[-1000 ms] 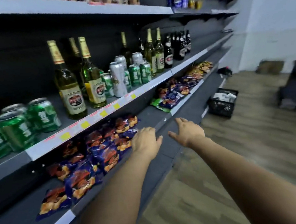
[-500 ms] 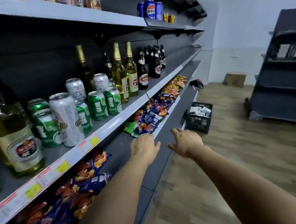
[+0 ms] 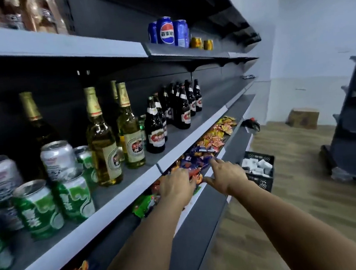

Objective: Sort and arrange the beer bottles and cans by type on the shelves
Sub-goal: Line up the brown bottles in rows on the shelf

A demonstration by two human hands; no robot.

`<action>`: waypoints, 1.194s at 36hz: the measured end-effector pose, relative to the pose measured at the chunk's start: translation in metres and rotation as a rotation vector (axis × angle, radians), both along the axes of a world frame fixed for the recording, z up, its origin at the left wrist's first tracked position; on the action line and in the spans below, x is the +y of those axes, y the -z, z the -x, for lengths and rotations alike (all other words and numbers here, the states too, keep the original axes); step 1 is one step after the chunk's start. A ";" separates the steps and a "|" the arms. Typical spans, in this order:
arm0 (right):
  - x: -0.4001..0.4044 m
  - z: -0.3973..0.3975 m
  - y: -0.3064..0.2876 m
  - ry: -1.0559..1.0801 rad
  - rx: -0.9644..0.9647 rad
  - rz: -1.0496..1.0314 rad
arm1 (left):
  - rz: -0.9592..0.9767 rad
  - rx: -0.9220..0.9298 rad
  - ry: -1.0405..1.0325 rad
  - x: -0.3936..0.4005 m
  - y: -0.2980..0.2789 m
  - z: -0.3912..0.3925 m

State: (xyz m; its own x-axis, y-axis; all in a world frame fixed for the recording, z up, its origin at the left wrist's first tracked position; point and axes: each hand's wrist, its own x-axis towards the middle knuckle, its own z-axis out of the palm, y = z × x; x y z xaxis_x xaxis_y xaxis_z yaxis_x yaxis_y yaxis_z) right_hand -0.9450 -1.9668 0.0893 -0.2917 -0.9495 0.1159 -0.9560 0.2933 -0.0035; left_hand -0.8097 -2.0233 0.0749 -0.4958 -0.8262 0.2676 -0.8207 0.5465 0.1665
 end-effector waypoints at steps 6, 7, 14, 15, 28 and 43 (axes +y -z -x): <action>-0.080 0.059 -0.015 -0.017 -0.106 0.056 | -0.040 0.096 -0.022 -0.066 -0.002 0.059; -0.093 0.066 -0.016 -0.028 -0.116 0.063 | -0.049 0.119 -0.027 -0.077 -0.001 0.066; -0.185 0.098 -0.035 -0.135 -0.105 0.174 | 0.010 0.321 -0.072 -0.150 0.003 0.118; -0.197 0.101 -0.039 -0.150 -0.115 0.202 | 0.017 0.357 -0.088 -0.161 0.001 0.123; -0.351 0.098 -0.086 -0.359 -0.478 0.250 | 0.128 0.865 -0.420 -0.265 -0.007 0.176; -0.423 0.076 -0.088 -0.758 -0.794 0.224 | 0.478 0.912 -0.780 -0.297 -0.003 0.209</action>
State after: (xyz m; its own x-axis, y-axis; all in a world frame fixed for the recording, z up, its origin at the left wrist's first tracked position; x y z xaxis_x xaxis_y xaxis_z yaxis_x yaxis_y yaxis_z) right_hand -1.0210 -2.3897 0.1778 0.2857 -0.8943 0.3443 -0.5903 -0.4472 -0.6719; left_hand -1.0189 -2.3200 0.0777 0.5884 -0.5421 0.5999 -0.6421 0.1375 0.7542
